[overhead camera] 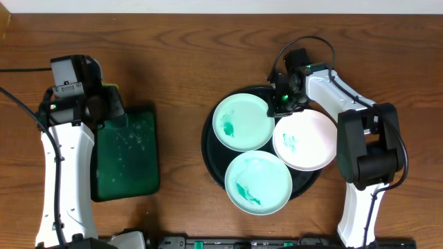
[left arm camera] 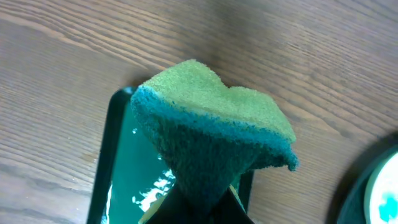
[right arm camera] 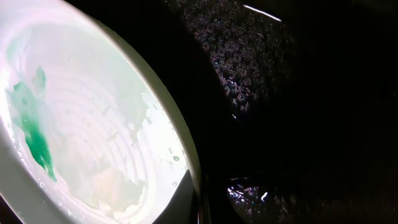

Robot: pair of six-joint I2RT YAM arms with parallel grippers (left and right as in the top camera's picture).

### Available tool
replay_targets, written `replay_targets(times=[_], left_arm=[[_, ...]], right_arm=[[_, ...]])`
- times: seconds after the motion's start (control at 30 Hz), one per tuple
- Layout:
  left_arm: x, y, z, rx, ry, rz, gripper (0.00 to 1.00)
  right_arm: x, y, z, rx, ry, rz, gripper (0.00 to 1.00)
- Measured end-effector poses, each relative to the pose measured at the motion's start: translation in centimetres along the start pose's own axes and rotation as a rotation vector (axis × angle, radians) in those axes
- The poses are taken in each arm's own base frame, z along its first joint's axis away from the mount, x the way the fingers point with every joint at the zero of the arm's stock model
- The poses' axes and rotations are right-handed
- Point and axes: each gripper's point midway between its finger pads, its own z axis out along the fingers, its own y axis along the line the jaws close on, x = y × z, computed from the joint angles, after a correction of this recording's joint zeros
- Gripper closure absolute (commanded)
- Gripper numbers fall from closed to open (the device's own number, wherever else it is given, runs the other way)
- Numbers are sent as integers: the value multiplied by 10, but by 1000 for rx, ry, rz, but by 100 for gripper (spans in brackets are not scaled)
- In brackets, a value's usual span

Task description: Clean dirty plates on tray and stack at the side

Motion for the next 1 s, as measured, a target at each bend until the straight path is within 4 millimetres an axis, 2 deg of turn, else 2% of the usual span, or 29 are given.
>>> replay_targets(times=[0.13,0.27,0.43,0.73,0.87,1.0], left_arm=[[11,-12,1,36,47,-6,93],[26,-42,16,87,123,16,93],[47,-95,39,148,208,69,93],[88,-210,58,292,236,218,93],[110,-250,71,370,271,235,93],[124,-280,84,449,306,209,93]], right_arm=[[0,0,0,0,0,0,99],[0,0,0,0,1,0,99],[1,0,0,-2,3,1,99],[2,0,0,-3,6,2,99],[2,1,0,-4,10,3,99],[3,1,0,-5,13,5,99]])
